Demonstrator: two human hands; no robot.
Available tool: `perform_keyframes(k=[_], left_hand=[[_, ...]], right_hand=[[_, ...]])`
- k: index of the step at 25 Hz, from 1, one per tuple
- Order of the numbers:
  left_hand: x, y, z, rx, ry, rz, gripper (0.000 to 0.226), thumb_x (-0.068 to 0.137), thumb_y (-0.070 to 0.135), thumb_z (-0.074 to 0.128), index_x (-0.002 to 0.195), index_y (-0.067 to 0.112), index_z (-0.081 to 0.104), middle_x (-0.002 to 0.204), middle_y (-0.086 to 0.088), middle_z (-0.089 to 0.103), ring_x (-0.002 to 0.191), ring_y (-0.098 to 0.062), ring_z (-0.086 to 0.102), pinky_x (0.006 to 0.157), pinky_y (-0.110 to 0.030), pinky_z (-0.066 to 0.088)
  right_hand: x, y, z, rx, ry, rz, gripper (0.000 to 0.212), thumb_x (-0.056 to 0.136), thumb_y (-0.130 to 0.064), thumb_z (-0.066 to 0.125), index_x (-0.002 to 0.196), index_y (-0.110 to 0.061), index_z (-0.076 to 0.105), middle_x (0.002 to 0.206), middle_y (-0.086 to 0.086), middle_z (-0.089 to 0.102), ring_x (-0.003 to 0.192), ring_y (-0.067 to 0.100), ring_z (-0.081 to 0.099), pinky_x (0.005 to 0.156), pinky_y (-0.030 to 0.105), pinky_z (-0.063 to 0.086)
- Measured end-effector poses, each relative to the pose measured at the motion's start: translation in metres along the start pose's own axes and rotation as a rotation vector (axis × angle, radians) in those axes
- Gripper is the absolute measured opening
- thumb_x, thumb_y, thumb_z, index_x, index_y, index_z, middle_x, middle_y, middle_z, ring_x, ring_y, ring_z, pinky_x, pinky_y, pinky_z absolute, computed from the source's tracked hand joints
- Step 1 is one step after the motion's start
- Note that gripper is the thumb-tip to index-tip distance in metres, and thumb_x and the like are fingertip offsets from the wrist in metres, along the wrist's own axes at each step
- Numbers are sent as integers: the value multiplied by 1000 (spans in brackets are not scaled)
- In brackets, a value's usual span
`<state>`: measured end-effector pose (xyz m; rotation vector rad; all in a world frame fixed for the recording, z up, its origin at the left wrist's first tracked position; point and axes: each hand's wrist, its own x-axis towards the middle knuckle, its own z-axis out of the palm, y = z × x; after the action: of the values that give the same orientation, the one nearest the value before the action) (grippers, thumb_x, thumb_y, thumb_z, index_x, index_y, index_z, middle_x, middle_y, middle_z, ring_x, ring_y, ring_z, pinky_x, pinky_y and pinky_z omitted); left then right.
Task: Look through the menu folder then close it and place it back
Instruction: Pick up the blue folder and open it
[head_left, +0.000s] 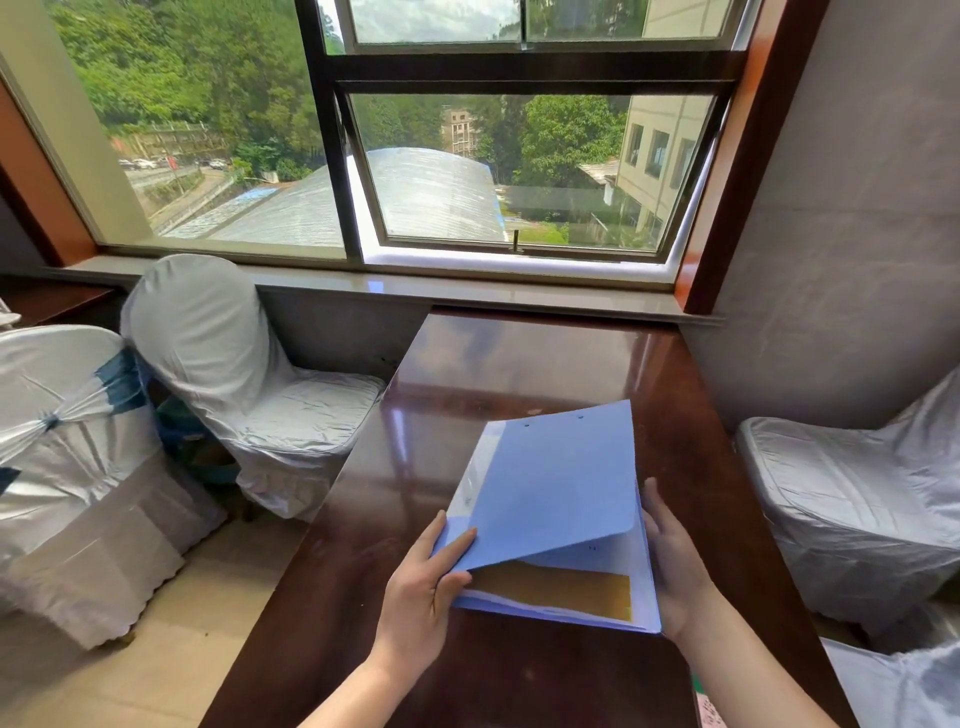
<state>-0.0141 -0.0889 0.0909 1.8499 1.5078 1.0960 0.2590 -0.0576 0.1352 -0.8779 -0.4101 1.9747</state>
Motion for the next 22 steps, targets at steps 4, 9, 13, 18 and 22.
perform_keyframes(k=[4, 9, 13, 18, 22], left_hand=[[6, 7, -7, -135, 83, 4, 79, 86, 76, 34, 125, 15, 66, 142, -13, 54, 131, -23, 52, 105, -21, 40], [15, 20, -8, -475, 198, -105, 87, 78, 83, 38, 104, 7, 73, 86, 4, 76, 90, -15, 68, 86, -11, 48], [16, 26, -9, -564, 245, -255, 78, 67, 90, 38, 82, 18, 63, 71, 17, 67, 74, -8, 65, 68, -9, 47], [17, 22, -15, -639, 164, -305, 85, 63, 90, 47, 108, 21, 66, 106, 11, 75, 99, -3, 66, 88, -27, 46], [18, 18, -21, -827, 55, -353, 37, 91, 37, 63, 123, 18, 64, 120, -2, 74, 112, -22, 68, 91, -39, 54]], right_hand=[[11, 8, -20, -316, 203, -119, 50, 86, 14, 58, 131, -8, 59, 109, 29, 74, 87, 48, 75, 65, 52, 61], [10, 10, -21, -354, 305, -235, 53, 83, 21, 55, 125, -11, 62, 110, 28, 74, 90, 51, 72, 68, 54, 60], [5, 4, -22, -304, 271, -247, 47, 87, 16, 55, 121, -14, 64, 109, 23, 76, 93, 48, 74, 70, 55, 61], [2, -3, -19, -308, 272, -258, 46, 89, 15, 55, 122, -16, 63, 109, 21, 77, 93, 47, 74, 70, 56, 62], [2, -7, -19, -311, 285, -266, 48, 89, 15, 55, 127, -14, 60, 114, 25, 74, 96, 49, 73, 73, 59, 61]])
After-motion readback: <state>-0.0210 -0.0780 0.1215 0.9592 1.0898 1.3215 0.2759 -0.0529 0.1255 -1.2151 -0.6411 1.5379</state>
